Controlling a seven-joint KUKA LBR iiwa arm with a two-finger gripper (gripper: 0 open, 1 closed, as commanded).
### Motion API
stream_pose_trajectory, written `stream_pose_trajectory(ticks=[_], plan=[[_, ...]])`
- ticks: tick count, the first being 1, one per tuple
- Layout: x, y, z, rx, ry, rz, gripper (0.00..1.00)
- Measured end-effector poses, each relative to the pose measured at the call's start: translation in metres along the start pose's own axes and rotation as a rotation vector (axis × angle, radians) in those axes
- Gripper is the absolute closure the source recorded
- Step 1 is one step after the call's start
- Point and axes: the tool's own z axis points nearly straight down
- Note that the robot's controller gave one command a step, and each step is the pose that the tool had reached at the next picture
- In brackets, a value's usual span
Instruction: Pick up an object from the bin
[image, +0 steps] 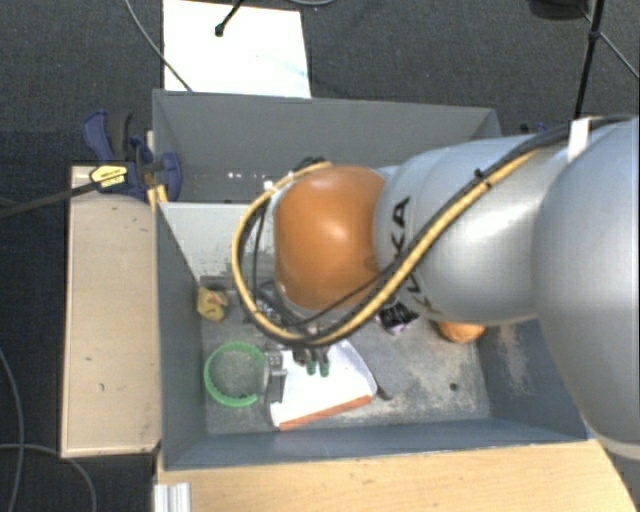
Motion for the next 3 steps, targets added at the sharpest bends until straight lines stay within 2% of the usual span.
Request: stream_pose_trajectory(ticks=[1, 2, 3], plan=[[-0.002, -0.001, -0.005, -0.002, -0.008, 0.006, 0.00], [0.015, 0.010, 0.011, -0.002, -0.006, 0.354, 0.00], [0.017, 0.013, 0.037, -0.001, -0.006, 0.081, 0.00]])
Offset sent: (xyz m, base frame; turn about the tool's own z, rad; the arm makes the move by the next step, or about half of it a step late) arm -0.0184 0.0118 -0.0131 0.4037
